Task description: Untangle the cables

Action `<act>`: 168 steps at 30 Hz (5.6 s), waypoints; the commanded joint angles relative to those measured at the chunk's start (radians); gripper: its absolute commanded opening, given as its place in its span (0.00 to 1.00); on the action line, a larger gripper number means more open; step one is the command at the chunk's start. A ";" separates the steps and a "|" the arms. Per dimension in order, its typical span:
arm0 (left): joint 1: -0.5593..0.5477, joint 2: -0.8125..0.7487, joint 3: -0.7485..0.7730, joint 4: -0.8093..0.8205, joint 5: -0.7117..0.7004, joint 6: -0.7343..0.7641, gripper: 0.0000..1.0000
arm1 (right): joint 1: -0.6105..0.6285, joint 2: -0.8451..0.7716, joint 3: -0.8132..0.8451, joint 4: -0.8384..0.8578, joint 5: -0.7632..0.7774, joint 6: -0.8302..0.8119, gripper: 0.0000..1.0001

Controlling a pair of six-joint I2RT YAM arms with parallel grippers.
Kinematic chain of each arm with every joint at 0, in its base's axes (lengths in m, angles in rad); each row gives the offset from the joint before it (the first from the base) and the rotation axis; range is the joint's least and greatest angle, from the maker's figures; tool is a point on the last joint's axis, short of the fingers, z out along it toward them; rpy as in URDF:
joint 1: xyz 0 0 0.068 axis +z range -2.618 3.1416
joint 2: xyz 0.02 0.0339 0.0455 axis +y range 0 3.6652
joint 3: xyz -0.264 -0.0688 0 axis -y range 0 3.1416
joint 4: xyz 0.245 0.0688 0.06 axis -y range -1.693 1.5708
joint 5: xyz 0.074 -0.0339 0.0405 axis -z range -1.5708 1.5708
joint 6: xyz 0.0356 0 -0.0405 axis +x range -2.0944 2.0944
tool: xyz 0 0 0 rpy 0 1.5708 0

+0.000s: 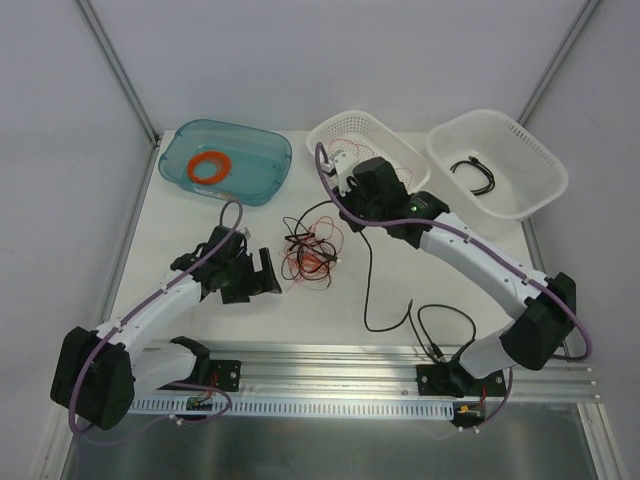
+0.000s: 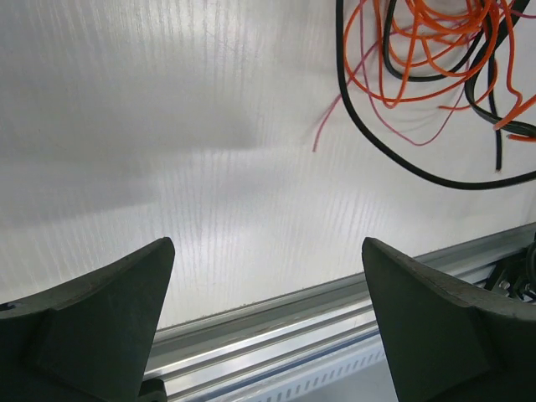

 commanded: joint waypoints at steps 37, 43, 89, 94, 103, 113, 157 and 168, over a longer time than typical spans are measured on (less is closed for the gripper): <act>-0.319 -0.055 0.015 0.596 -0.019 0.086 0.95 | 0.022 -0.459 -0.463 0.663 0.043 0.594 0.01; -0.351 0.032 -0.021 0.734 -0.042 0.078 0.93 | 0.023 -0.466 -0.468 0.703 0.020 0.637 0.01; -0.080 -0.144 -0.036 0.099 -0.318 0.006 0.15 | -0.153 -0.673 -0.592 0.007 0.410 0.600 0.05; -0.080 -0.155 -0.024 0.058 -0.260 0.010 0.33 | -0.156 -0.594 -0.692 -0.084 0.384 0.704 0.33; -0.078 -0.201 0.111 -0.066 -0.274 0.107 0.95 | -0.151 -0.570 -0.715 -0.224 0.219 0.674 0.74; -0.078 -0.242 0.186 -0.092 -0.359 0.271 0.99 | 0.002 -0.465 -0.696 -0.225 0.145 0.726 0.85; -0.068 -0.373 0.093 -0.037 -0.711 0.372 0.99 | 0.027 -0.445 -0.292 -0.487 0.746 0.901 0.01; -0.063 -0.363 0.093 -0.034 -0.708 0.374 0.99 | -0.326 -0.434 0.227 -0.377 0.524 0.459 0.01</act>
